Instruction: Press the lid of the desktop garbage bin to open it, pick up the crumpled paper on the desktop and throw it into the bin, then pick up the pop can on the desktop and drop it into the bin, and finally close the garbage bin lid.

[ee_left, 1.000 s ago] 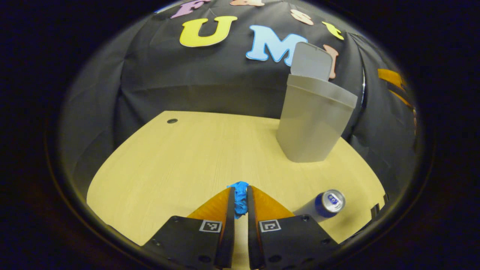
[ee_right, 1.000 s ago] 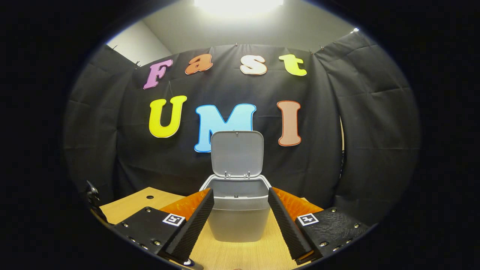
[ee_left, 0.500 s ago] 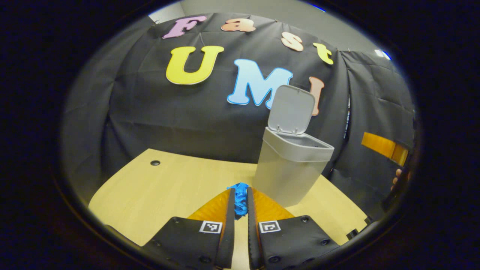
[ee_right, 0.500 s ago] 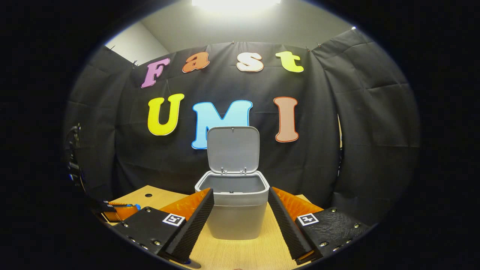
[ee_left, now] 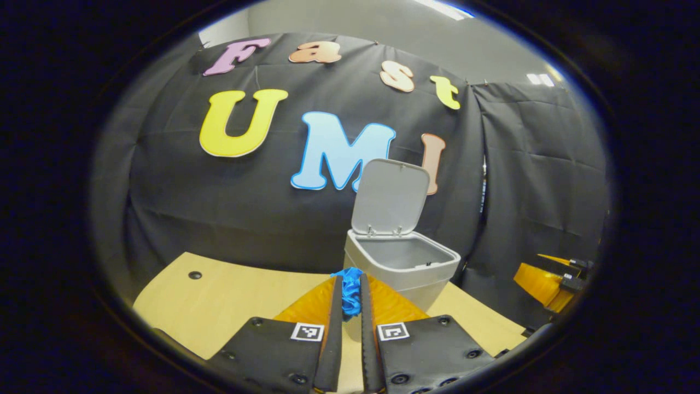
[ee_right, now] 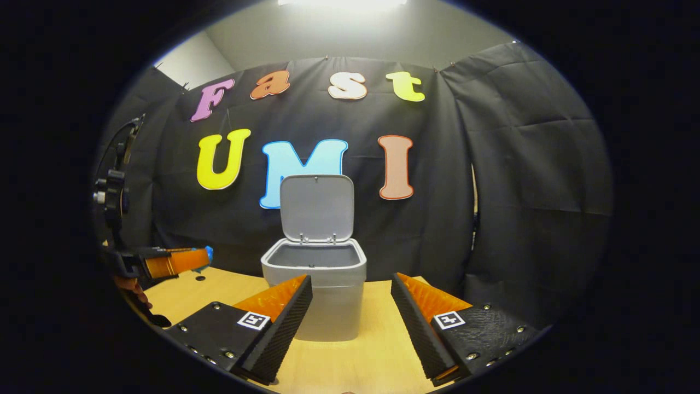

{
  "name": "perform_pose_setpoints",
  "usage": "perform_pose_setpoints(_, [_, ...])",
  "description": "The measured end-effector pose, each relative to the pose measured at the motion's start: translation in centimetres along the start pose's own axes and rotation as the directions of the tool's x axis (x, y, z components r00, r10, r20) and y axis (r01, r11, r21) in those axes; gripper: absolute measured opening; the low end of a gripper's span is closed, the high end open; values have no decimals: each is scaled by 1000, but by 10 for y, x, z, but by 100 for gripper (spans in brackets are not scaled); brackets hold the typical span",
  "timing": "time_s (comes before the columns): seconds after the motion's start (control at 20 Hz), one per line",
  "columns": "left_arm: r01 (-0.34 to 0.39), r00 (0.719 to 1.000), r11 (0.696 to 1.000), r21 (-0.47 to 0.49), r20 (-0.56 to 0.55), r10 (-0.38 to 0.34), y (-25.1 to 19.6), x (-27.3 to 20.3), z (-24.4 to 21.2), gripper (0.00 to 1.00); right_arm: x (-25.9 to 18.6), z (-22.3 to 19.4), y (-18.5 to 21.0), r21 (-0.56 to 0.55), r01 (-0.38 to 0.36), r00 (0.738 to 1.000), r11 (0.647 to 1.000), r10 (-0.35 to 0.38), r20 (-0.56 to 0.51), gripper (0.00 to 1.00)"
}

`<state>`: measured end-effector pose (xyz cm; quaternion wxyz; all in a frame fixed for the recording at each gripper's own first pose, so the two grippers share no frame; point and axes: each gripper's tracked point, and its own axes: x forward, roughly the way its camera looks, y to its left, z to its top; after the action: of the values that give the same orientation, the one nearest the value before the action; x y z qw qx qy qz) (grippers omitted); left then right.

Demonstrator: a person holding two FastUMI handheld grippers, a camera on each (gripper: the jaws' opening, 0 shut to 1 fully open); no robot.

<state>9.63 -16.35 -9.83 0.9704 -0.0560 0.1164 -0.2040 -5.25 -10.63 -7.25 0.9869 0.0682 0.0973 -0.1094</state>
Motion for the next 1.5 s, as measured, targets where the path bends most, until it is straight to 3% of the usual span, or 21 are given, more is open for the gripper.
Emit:
perform_pose_setpoints(0.3, [101, 995, 995, 22, 7, -101, -38, 62, 16, 22, -29, -10, -13, -38, 71, 997, 997, -73, -34, 93])
perform_pose_setpoints(0.75, [126, 991, 989, 75, -47, -123, -57, 132, -2, 22, -69, -24, -30, -78, 188, 975, 979, -196, -106, 93])
perform_pose_setpoints(0.95, [140, 989, 984, 107, -71, -133, -63, 149, -7, 31, -74, -23, -30, -83, 219, 968, 972, -227, -104, 94])
perform_pose_setpoints(1.2, [143, 987, 985, 99, -92, -134, -58, 154, -16, 53, -76, -24, -25, -100, 216, 969, 971, -226, -103, 94])
perform_pose_setpoints(1.25, [151, 985, 984, 89, -92, -143, -58, 154, -17, 66, -75, -23, -24, -96, 213, 970, 972, -222, -103, 94])
perform_pose_setpoints(1.4, [150, 986, 986, 69, -81, -145, -52, 149, -13, 82, -71, -22, -18, -89, 196, 974, 977, -204, -96, 94])
perform_pose_setpoints(1.5, [143, 988, 988, 58, -73, -139, -48, 145, -10, 97, -69, -21, -11, -95, 178, 978, 979, -187, -89, 94])
